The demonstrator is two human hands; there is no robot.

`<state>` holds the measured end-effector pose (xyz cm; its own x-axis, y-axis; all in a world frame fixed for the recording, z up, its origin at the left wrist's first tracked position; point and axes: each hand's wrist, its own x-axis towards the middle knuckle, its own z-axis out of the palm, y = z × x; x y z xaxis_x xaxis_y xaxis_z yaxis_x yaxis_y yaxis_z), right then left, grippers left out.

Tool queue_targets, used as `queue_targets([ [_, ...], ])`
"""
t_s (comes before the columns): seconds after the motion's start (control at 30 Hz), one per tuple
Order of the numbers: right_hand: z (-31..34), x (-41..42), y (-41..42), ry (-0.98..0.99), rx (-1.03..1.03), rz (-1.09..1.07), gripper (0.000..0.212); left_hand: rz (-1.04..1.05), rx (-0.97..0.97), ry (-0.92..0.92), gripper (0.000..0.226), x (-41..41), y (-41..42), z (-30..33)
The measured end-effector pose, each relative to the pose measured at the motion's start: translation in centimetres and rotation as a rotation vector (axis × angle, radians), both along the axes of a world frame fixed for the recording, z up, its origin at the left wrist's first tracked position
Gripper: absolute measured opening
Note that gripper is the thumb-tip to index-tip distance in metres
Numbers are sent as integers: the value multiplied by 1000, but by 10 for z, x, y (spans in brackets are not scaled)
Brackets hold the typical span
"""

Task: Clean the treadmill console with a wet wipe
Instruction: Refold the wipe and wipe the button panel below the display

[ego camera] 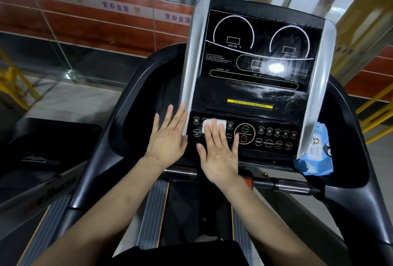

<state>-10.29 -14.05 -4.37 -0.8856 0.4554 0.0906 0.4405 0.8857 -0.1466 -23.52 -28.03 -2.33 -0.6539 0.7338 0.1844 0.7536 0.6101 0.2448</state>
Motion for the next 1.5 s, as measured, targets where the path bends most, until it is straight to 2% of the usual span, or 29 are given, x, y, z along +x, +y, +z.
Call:
queue_targets([
  [0.17,-23,29,-13,-71,-11,31,67,-14,-6,24,78,-1,-8,-1],
  [0.47,14,-29,3,9,0,15,66,-10,-46,24,77,0,-7,2],
  [0.77,-29,23,-13,-44,49,108,65,10,-99,80,73,-5,-11,7],
  [1.07,21,-34,4,-5,42,72,67,-6,-117,72,72,-4,-12,8],
  [1.33,-27,19,-14,-57,128,206,66,-13,-131,67,71,-5,-16,7],
  [1.5,-7,-4,-1,-39,187,210,64,5,-153,72,74,-5,-17,8],
])
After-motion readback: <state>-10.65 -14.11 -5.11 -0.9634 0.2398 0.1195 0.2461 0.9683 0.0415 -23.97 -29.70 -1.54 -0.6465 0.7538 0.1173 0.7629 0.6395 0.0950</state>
